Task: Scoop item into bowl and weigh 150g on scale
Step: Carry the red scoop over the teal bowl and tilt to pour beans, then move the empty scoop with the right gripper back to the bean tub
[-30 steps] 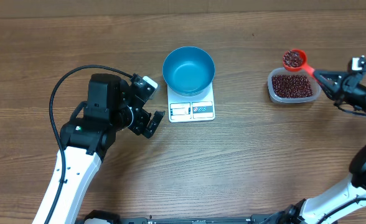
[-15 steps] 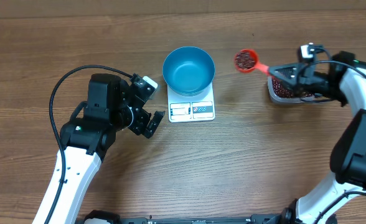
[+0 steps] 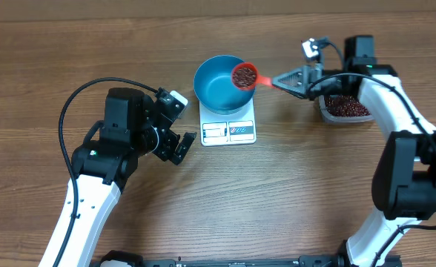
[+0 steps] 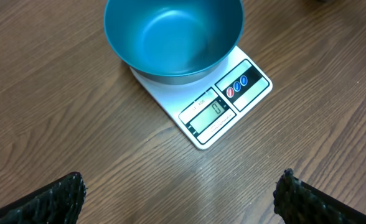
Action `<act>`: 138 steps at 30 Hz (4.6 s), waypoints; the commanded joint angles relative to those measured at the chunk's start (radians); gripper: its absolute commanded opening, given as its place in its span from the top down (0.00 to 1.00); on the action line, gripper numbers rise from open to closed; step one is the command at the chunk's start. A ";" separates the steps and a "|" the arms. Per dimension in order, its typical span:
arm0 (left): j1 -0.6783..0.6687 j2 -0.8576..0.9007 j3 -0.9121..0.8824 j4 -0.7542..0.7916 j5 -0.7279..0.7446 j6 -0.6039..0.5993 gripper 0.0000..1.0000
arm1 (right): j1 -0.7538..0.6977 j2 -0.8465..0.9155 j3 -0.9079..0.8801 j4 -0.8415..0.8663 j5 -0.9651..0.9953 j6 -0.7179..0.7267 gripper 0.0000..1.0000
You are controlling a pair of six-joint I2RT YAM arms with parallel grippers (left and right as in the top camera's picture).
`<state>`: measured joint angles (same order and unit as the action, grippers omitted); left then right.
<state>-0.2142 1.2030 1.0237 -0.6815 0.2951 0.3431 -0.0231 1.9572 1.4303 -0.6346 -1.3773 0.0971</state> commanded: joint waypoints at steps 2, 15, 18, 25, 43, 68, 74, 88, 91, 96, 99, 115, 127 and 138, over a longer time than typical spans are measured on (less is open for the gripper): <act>0.004 0.007 0.015 0.001 -0.007 -0.010 0.01 | 0.071 0.003 0.016 0.135 0.106 0.280 0.96; 0.004 0.007 0.015 0.001 -0.007 -0.010 0.01 | 0.230 -0.012 0.153 -0.008 0.563 0.210 0.96; 0.004 0.007 0.015 0.001 -0.007 -0.010 0.00 | 0.265 -0.012 0.196 -0.065 0.683 0.170 0.96; 0.004 0.007 0.015 0.001 -0.007 -0.010 0.01 | 0.321 -0.012 0.275 -0.116 0.871 0.146 0.96; 0.004 0.007 0.015 0.001 -0.007 -0.010 0.00 | 0.331 -0.012 0.287 -0.227 0.975 0.087 0.96; 0.004 0.007 0.015 0.001 -0.007 -0.010 0.01 | 0.331 -0.018 0.364 -0.285 1.111 0.031 0.96; 0.004 0.007 0.015 0.001 -0.007 -0.010 0.00 | 0.335 -0.018 0.396 -0.315 1.156 0.006 0.96; 0.004 0.007 0.015 0.001 -0.007 -0.010 0.01 | 0.471 -0.018 0.424 -0.358 1.376 -0.024 0.96; 0.005 0.007 0.015 0.001 -0.007 -0.010 0.00 | 0.508 -0.018 0.424 -0.367 1.455 -0.024 0.96; 0.004 0.007 0.015 0.001 -0.007 -0.010 0.00 | 0.573 -0.018 0.424 -0.367 1.588 -0.024 0.96; 0.004 0.007 0.015 0.001 -0.007 -0.010 0.00 | 0.601 -0.026 0.424 -0.366 1.640 -0.024 0.96; 0.005 0.007 0.015 0.001 -0.007 -0.010 0.01 | 0.490 -0.216 0.424 -0.363 1.321 -0.047 0.96; 0.004 0.007 0.015 0.001 -0.007 -0.010 0.01 | 0.449 -0.227 0.422 -0.367 1.290 -0.070 0.96; 0.004 0.007 0.015 0.001 -0.007 -0.010 0.01 | 0.554 -0.193 0.422 -0.391 1.529 -0.134 0.96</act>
<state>-0.2142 1.2030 1.0237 -0.6823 0.2951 0.3431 0.4900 1.7485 1.8290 -1.0256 0.0391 0.0067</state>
